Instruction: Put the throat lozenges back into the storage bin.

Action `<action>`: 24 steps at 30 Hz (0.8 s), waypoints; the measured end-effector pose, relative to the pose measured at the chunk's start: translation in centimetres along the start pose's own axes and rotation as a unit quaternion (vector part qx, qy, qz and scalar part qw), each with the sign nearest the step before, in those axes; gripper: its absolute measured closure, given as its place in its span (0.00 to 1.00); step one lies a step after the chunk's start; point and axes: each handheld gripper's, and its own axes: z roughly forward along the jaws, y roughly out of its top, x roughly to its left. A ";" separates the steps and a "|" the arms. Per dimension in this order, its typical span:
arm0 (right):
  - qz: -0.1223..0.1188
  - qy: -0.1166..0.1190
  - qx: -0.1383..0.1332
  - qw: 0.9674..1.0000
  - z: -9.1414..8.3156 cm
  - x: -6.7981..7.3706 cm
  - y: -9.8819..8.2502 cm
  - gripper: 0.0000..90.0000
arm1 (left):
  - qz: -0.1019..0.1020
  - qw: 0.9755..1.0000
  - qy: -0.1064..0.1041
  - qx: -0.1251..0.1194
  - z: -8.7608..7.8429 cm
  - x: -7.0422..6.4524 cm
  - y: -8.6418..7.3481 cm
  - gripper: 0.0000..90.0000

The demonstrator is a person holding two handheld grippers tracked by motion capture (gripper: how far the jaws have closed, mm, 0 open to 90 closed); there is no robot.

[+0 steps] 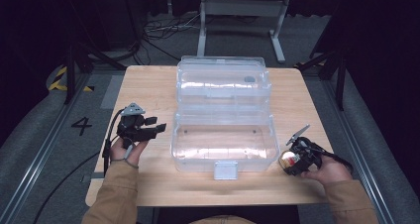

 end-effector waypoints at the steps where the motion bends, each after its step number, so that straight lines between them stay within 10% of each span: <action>1: -0.002 -0.001 0.002 1.000 0.0 0.0 0.0 0.17 | 0.000 1.000 0.000 0.000 0.0 0.0 0.0 0.55; 24: 0.016 0.001 -0.031 0.999 -2.2 -0.3 0.6 0.23 | -0.003 1.000 0.007 0.002 -0.2 0.0 -0.3 0.55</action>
